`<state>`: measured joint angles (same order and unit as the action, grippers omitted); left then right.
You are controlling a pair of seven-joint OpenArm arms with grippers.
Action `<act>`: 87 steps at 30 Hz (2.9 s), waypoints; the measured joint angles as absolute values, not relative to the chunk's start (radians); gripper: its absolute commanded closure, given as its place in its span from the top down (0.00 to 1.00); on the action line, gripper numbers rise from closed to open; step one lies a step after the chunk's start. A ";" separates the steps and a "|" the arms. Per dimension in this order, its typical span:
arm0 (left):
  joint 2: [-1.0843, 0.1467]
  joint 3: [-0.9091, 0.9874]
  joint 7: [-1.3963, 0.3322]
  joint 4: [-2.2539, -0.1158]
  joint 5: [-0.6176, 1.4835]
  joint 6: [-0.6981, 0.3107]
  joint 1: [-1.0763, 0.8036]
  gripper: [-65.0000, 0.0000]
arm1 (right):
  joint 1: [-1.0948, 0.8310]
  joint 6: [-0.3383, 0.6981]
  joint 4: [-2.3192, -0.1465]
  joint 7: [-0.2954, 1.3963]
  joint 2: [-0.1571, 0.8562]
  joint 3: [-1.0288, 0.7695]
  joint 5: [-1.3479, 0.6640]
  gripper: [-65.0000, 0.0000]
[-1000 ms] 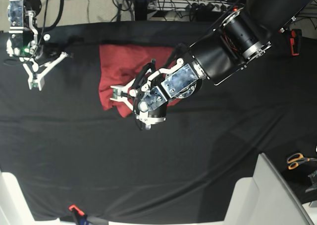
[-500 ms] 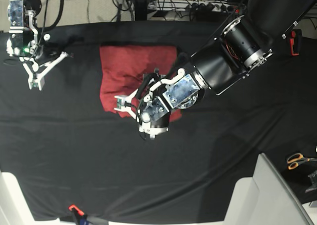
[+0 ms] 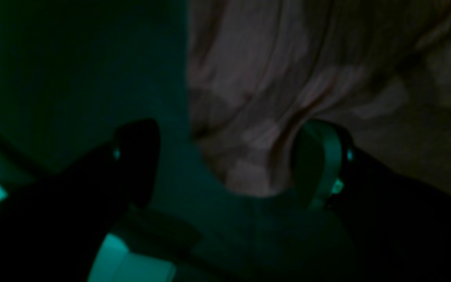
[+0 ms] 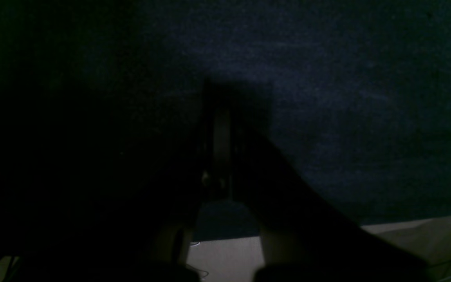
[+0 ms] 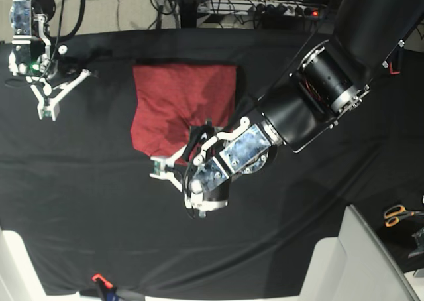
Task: Fold the T-shirt properly
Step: 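Press and drag the left gripper across the shirt to flatten it, then smooth the shirt's edge with the left gripper, then lift away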
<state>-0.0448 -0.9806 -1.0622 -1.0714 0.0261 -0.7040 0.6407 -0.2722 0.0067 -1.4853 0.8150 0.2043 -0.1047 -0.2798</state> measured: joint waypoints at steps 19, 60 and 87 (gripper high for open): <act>-0.124 -0.941 -1.280 -1.527 0.036 -0.698 0.509 0.02 | -0.262 0.007 -1.487 0.826 0.201 -0.103 -0.280 0.00; -0.250 -0.703 -0.955 -1.567 0.012 -0.696 0.049 0.00 | -0.275 -0.003 -1.488 0.807 0.184 -0.103 -0.269 0.00; -0.308 -0.637 -0.999 -1.712 0.011 -0.700 -0.013 0.00 | -0.277 -0.003 -1.493 0.808 0.181 -0.103 -0.268 0.00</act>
<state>-0.3080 -0.6369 -0.9985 -1.7119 0.0113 -0.7002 -0.0128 -0.2771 -0.0032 -1.4925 0.8078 0.1814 -0.1028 -0.2684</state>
